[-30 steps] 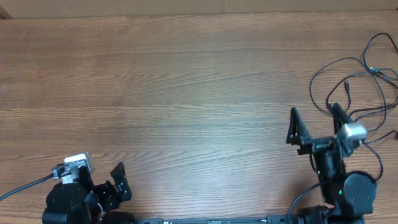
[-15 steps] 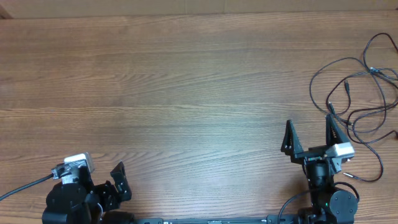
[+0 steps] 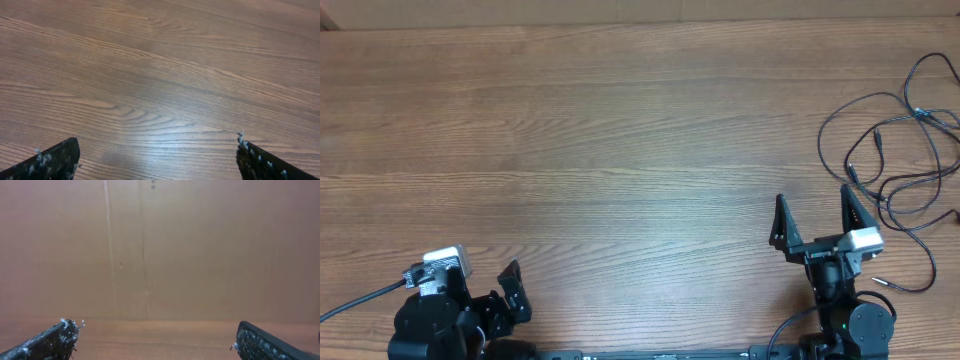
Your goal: Untangle cables
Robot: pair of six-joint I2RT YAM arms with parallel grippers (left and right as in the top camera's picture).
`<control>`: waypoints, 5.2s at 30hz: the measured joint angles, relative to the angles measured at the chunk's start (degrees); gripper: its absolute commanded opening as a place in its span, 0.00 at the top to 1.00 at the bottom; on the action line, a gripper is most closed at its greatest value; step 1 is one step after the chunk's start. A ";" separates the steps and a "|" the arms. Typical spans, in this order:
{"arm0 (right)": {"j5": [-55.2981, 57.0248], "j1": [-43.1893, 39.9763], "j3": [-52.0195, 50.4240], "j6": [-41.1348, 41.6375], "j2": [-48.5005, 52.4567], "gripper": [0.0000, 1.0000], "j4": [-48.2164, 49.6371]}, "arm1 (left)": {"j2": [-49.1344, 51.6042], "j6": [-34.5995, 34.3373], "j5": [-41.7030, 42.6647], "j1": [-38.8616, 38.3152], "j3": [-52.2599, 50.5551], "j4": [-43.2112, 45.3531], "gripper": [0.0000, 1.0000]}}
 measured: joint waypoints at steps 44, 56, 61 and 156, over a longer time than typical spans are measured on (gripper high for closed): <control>-0.42 0.00 0.00 -2.23 0.13 0.00 -16.72 | 0.00 -0.02 0.00 0.00 0.00 0.00 0.00; -0.39 0.00 0.02 -2.25 0.13 0.00 -16.70 | 0.00 -0.02 0.00 0.00 0.00 0.00 0.00; -0.39 0.02 0.02 -2.27 0.13 0.00 -16.70 | -0.61 0.04 -0.70 2.34 -0.31 1.49 0.00; -0.39 0.02 0.02 -2.25 0.13 0.00 -16.70 | -23.26 27.56 12.96 10.12 -58.27 71.28 0.00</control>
